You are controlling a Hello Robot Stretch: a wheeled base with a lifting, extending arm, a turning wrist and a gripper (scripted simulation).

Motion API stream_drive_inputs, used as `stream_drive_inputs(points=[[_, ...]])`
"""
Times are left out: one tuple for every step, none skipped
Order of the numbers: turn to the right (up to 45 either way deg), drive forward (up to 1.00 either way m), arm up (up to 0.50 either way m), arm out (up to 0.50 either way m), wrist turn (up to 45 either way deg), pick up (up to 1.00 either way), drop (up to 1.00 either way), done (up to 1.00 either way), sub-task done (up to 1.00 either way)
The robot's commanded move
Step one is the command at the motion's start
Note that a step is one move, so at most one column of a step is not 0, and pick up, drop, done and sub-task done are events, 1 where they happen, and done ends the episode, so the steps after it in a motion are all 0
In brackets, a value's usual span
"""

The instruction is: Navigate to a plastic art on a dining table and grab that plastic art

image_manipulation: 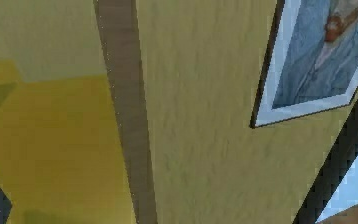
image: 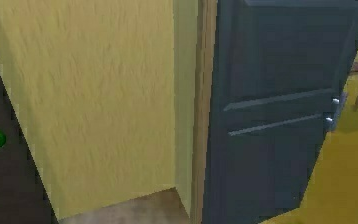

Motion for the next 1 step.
stream_drive_inputs(points=[[45.0, 0.00, 0.00, 0.00, 0.0, 0.00, 0.00, 0.00, 0.00]])
